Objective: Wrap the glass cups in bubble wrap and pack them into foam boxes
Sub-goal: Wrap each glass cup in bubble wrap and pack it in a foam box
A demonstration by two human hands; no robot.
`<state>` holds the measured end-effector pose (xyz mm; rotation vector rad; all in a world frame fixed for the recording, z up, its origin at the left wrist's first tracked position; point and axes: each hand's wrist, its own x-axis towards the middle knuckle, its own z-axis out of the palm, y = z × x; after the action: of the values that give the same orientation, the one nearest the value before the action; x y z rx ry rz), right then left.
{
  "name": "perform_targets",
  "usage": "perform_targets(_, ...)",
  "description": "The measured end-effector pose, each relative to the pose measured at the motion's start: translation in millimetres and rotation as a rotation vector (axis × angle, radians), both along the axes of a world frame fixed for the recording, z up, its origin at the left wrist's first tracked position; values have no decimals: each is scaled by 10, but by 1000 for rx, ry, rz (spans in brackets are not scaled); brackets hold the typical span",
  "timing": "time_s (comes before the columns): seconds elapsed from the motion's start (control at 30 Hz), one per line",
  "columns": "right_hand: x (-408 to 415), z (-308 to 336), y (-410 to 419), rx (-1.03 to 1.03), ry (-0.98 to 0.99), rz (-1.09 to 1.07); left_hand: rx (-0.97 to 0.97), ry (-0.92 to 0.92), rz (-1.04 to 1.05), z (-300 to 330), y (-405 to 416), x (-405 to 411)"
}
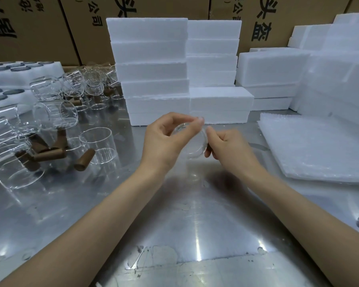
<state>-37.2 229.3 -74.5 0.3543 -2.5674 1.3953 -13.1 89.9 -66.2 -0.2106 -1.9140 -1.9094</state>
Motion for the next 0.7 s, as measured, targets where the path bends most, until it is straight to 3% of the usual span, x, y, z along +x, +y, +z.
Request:
perform_targets(0.2,-22,42,42,-87,-157,30,26,-47,-87,47,-72,8)
perform_targets(0.53,-26,97,147,-261,-443,149,-28,-58,-469,122,-245,13)
perform_targets(0.7,-31,65,152,-297,-486,212,-148,-3,-446,134,-238,41)
